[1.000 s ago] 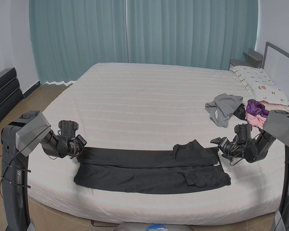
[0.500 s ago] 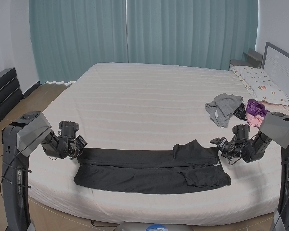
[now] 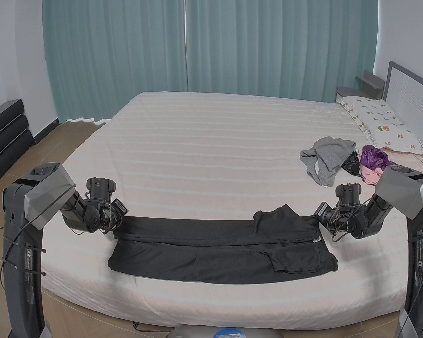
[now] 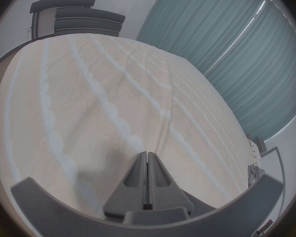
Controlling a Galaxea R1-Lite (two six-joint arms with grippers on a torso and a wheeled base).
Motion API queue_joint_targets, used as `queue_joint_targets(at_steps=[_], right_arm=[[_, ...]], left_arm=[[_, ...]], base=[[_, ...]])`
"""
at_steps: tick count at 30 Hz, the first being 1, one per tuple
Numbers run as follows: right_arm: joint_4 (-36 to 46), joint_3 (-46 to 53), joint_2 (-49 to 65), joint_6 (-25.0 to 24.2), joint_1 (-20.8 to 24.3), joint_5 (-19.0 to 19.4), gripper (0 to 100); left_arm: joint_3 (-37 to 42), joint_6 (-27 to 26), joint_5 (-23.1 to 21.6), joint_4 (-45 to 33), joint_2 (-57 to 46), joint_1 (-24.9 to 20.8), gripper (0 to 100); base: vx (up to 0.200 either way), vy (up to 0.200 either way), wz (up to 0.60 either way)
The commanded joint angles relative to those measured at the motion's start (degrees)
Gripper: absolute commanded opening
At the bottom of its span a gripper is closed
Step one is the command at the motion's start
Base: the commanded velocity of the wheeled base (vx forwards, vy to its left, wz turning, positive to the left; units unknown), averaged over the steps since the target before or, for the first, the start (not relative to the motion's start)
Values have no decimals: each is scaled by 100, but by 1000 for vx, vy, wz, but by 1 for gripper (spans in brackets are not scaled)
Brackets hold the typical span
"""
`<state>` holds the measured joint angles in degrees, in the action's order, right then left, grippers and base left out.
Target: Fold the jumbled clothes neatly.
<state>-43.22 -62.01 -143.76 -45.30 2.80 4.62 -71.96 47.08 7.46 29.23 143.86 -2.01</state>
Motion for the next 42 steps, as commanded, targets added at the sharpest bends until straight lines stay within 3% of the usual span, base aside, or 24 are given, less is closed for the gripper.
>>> queue_joint_targets(at_steps=[1, 10, 11, 12, 13, 17, 18, 21, 26, 32, 42], right_arm=[[-20, -13, 6, 4, -26, -58, 0], [-47, 67, 59, 21, -8, -119, 0], [-47, 75, 68, 21, -8, -110, 100], [-47, 84, 85, 21, -8, -119, 100], [-47, 102, 112, 21, -8, -110, 100], [-38, 357, 507, 12, -61, 92, 100], [-64, 532, 771, 12, -96, 391, 100], [-170, 840, 1219, 21, -157, 707, 100], [-671, 1464, 1553, 48, 62, 1129, 100], [-679, 1657, 1536, 531, 467, 1129, 100], [-126, 875, 841, 1190, 467, 1146, 100]], left_arm=[[15, 3, 1, 3, 2, -1, 0], [68, 21, -8, 3, -25, -1, 0], [77, 29, -8, 3, -34, -1, 0], [77, 47, -17, 3, -34, 8, 0], [77, 47, -25, 3, -34, 8, 100], [77, 64, -43, 3, -42, 17, 100], [77, 82, -52, -5, -51, 17, 100], [86, 135, -96, -23, -113, 61, 100], [200, 636, -456, -67, -403, 192, 100], [789, 697, -1159, -49, -842, 421, 100], [842, 680, -1265, -40, -860, 421, 100]], base=[[0, 0, 0], [0, 0, 0], [0, 0, 0], [0, 0, 0], [0, 0, 0], [0, 0, 0], [0, 0, 0], [0, 0, 0], [0, 0, 0], [0, 0, 0], [0, 0, 0]])
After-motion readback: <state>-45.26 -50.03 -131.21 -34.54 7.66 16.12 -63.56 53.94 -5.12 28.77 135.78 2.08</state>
